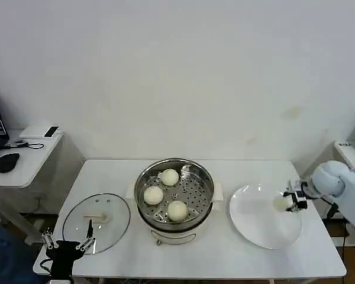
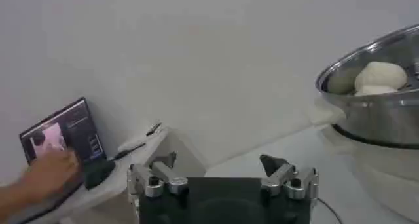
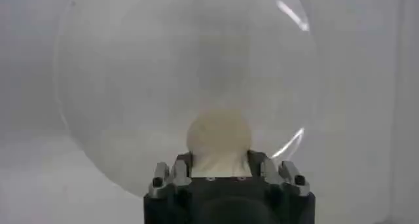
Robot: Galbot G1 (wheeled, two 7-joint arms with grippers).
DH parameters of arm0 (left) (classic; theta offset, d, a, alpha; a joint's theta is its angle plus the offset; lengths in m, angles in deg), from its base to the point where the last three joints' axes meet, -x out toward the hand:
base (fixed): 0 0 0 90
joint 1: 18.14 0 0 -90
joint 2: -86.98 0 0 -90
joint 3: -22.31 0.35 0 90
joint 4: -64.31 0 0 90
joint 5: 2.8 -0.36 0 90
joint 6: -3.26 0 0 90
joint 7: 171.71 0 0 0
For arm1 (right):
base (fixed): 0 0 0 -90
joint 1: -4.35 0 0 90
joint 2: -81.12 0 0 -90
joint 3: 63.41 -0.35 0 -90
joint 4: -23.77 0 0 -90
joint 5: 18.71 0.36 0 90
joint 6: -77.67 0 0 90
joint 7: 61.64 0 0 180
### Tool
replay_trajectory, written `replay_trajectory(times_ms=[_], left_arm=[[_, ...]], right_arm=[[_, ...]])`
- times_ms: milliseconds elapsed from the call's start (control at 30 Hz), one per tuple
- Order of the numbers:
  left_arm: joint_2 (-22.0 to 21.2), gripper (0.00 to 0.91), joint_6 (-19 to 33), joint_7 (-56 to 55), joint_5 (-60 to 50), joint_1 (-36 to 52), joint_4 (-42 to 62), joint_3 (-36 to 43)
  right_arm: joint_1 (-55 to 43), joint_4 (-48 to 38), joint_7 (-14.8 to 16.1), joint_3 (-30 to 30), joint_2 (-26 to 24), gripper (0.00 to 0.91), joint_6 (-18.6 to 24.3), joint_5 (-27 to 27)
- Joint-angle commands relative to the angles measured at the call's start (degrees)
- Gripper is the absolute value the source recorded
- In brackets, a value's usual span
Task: Take steamed baozi put them in steamer then cover it.
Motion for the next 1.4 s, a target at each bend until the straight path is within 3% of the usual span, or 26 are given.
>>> replay_trajectory(times_ms=[33, 200, 433, 667, 800, 833, 1133, 1400], left_arm=[[0.1, 0.907, -0.2, 0.1, -0.1, 0.3, -0.4, 0.0], [0.2, 0.907, -0.3, 0.2, -0.1, 0.8, -0.6, 0.0], [-0.1, 0.907, -0.3, 0.2, -0.1, 0.9, -0.3, -0.1], [-0.5, 0.907, -0.1, 0.1, -0.2, 0.7, 0.0, -0.5], [-0.4, 0.907, -0.1, 0.1, -0.1, 0.8, 0.2, -0.7], [-0.4, 0.907, -0.1, 0.1, -0.1, 0.8, 0.1, -0.8], [-0.5, 0.907, -0.3, 0.2, -0.1, 1.4, 0.4, -0.9], [-0.8, 0.907, -0.1, 0.1, 0.1, 1.2, 0.5, -1.2]], right_arm=[[-23.8, 4.8, -1.4, 16.0, -0.2, 0.574, -4.2, 9.5], [-37.0, 8.5, -3.9, 28.8, 3.1, 0.584, -8.2, 18.7], [-46.9, 14.3, -8.7, 39.4, 11.0, 0.584, -15.1, 29.8], [-49.5, 14.6, -14.2, 43.3, 19.0, 0.595, -21.4, 40.4], [-49.2, 13.8, -16.4, 45.0, 21.2, 0.595, -23.1, 44.1], [-48.7, 13.7, -17.6, 45.7, 21.9, 0.595, -23.8, 47.3], [-44.1, 12.4, -21.5, 46.4, 26.3, 0.595, -26.7, 50.8], [-40.3, 8.2, -21.0, 45.7, 28.3, 0.595, -27.4, 46.9]])
